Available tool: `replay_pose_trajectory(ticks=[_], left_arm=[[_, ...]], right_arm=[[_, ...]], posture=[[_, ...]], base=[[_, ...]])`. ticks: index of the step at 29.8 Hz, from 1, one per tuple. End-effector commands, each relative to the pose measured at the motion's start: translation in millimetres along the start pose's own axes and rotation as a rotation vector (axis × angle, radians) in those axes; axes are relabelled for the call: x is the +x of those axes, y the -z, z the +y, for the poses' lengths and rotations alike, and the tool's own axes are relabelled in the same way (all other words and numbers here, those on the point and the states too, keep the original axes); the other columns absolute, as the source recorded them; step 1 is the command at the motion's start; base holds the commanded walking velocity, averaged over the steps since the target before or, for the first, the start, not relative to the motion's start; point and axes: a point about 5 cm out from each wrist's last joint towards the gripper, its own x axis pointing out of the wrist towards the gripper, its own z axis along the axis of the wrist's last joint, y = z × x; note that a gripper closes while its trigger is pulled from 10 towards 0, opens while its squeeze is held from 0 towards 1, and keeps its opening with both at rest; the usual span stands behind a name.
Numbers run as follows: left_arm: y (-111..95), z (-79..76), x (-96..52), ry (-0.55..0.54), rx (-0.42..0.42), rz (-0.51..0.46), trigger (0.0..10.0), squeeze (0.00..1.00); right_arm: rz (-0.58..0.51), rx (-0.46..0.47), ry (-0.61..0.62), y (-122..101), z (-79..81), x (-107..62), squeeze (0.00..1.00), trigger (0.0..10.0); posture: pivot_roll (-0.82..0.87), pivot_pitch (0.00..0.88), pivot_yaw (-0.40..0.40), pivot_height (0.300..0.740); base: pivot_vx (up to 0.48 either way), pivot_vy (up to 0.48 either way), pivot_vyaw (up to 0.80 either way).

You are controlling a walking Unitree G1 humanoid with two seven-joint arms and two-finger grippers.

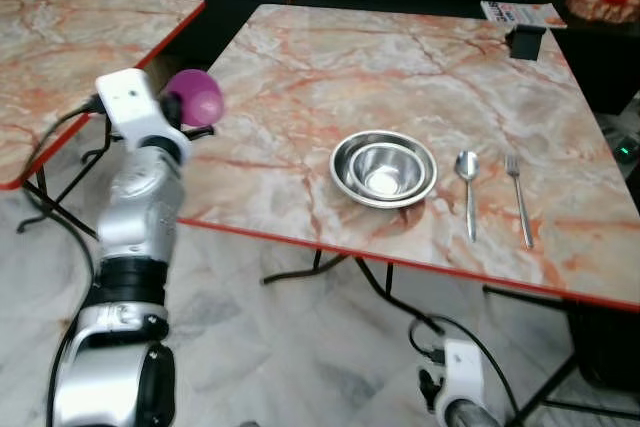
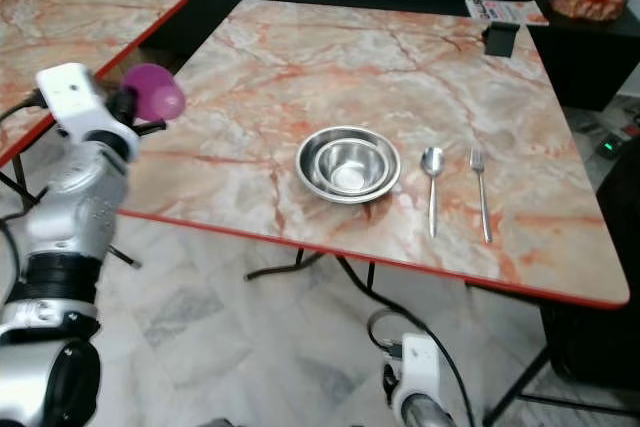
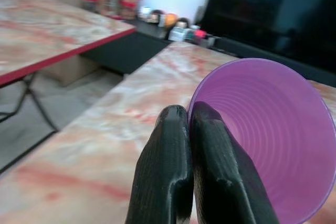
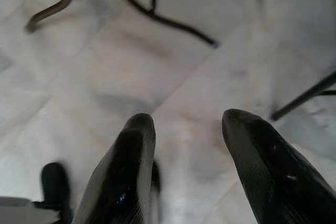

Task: Setting the table

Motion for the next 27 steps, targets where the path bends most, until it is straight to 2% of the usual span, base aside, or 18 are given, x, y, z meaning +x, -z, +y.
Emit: replay_pose_trajectory(ticks=[1,15,16,17,19,23,25,26,27], left_arm=[[-10,5.6,0.5,-0.001,0.012,-0.021,10.0,0.0],[-3,-8.3,-2.6,0.15,0.004,0.053,10.0,0.0],[-2,-9.8,-3.2,0.166,0.014,0.06,10.0,0.0],[2,-15.2,-5.9,0.23,0.085,0.091,10.0,0.0],[10,-21.9,-10.5,0.305,0.156,0.128,10.0,0.0],[12,-23.9,-12.3,0.327,0.167,0.142,10.0,0.0],[24,-30.3,-16.9,0.371,0.194,0.223,10.0,0.0],[24,-30.3,-16.9,0.371,0.194,0.223,10.0,0.0],[35,-35.9,-18.9,0.383,0.202,0.288,10.0,0.0]], right_arm=[[0.0,0.015,-0.022,-1,7.6,0.8,0.0,10.0],[0.003,0.009,-0.029,-1,8.4,0.8,0.0,10.0],[0.003,0.008,-0.028,-1,8.2,0.8,0.0,10.0],[0.004,0.005,-0.028,0,8.1,0.7,0.0,10.0],[0.007,0.003,-0.029,0,8.0,0.5,0.0,10.0],[0.007,0.003,-0.03,1,7.9,0.4,0.0,10.0],[0.008,-0.001,-0.032,1,7.9,0.3,0.0,10.0],[0.008,-0.001,-0.032,1,7.9,0.3,0.0,10.0],[0.007,-0.005,-0.035,2,8.4,0.2,0.0,10.0]], posture=[[0.03,0.141,-0.04,0.731],[0.03,0.141,-0.043,0.731],[0.03,0.141,-0.043,0.731],[0.03,0.146,-0.044,0.731],[0.03,0.146,-0.044,0.731],[0.03,0.146,-0.044,0.731],[0.04,0.147,-0.046,0.731],[0.04,0.147,-0.046,0.731],[0.04,0.149,-0.044,0.731]], base=[[0.315,0.0,0.0],[0.314,0.0,0.0],[0.311,0.0,0.0],[0.0,0.0,0.0],[0.0,0.0,0.0],[0.0,0.0,0.0],[0.0,0.0,0.0],[0.0,0.0,0.0],[0.0,0.0,0.0]])
